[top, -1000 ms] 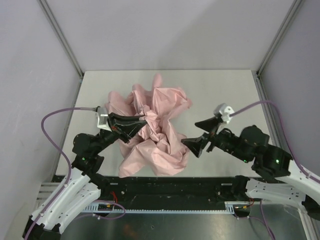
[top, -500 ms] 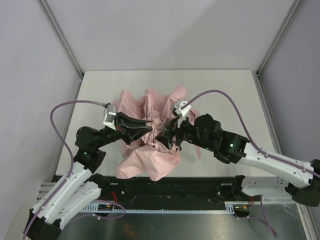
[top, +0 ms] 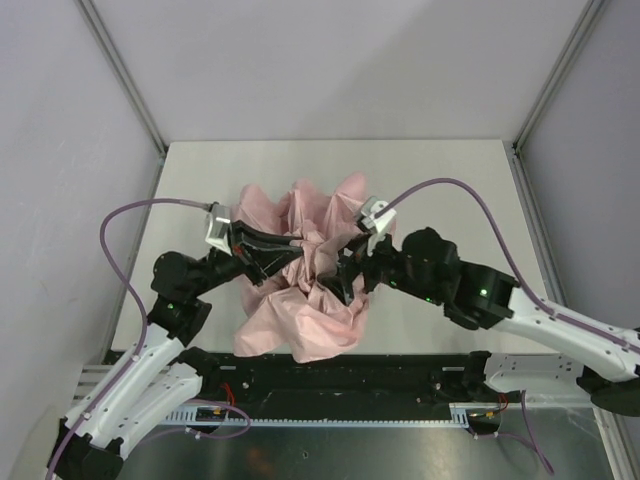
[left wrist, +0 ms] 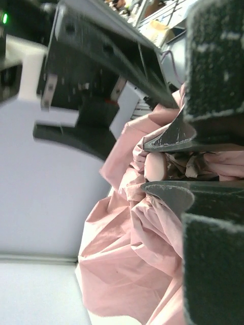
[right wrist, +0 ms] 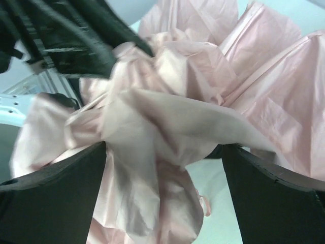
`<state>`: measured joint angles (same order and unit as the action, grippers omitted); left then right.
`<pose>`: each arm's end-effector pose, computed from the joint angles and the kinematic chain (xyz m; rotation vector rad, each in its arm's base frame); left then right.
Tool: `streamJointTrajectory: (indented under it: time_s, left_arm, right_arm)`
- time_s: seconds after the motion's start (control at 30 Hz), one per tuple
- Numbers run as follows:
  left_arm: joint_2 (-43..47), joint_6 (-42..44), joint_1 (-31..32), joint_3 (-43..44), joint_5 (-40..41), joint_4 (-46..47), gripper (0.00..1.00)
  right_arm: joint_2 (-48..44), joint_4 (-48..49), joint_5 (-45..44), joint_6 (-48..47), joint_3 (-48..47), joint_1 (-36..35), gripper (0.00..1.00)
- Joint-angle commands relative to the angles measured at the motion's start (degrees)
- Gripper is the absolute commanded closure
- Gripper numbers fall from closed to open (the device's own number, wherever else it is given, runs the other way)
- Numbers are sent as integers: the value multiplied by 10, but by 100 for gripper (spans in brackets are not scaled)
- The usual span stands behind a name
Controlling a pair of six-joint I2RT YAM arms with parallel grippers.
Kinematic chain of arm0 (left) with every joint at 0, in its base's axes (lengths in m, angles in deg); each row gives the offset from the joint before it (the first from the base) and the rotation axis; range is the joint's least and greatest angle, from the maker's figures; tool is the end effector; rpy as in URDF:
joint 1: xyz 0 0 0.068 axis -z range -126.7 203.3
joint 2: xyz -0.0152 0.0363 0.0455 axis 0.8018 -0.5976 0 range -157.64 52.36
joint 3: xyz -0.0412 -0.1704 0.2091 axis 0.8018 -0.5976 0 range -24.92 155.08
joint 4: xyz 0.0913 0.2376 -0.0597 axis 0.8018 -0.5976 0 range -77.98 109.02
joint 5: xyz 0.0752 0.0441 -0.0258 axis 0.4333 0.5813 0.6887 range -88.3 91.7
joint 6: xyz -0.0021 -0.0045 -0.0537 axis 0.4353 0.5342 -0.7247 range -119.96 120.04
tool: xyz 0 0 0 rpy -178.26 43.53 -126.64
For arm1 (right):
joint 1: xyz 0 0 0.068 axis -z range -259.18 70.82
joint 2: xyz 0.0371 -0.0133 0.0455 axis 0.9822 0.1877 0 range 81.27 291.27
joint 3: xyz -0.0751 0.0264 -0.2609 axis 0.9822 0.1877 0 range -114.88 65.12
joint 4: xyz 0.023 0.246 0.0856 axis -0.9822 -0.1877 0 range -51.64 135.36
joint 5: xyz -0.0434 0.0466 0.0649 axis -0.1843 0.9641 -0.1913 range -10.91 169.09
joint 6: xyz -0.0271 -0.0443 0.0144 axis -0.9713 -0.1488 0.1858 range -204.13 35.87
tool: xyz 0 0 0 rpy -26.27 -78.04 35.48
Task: Put away the umbrella
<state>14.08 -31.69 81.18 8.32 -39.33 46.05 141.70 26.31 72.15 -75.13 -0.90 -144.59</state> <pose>0.1267 -0.0935 0.3530 0.6385 1.2487 -1.3016 0.1013 0.2111 0.4013 -0.8084 1.6975 0.8052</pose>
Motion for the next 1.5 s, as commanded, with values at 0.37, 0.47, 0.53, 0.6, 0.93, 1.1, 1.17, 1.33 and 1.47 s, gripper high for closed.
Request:
streamJointTrajectory:
  time_s: [0.37,0.47,0.53,0.6,0.93,1.1,1.17,1.33,1.47]
  left_arm:
    - [17,4,-3,39,100,-6,100]
    - [43,27,-3,23,137,-3,100]
    - [54,37,-4,17,161,-1,100]
    - [62,41,-3,16,181,1,100]
    - [87,23,-3,9,251,28,100]
    - [81,7,-3,7,254,51,100]
    - [79,0,-3,0,262,63,100]
    - [79,-21,-3,-29,308,113,100]
    - [86,-50,-3,-56,400,143,100]
  right_arm:
    - [-132,-92,-200,160,9,-51,10]
    - [-196,-32,-143,261,76,-27,13]
    - [-224,-4,-93,313,112,-9,13]
    - [-240,28,-53,354,144,7,13]
    - [-222,225,118,454,235,53,35]
    - [-215,271,126,456,242,77,48]
    - [-218,300,126,455,249,92,58]
    - [-234,477,173,482,310,161,92]
    - [-198,775,312,596,346,241,99]
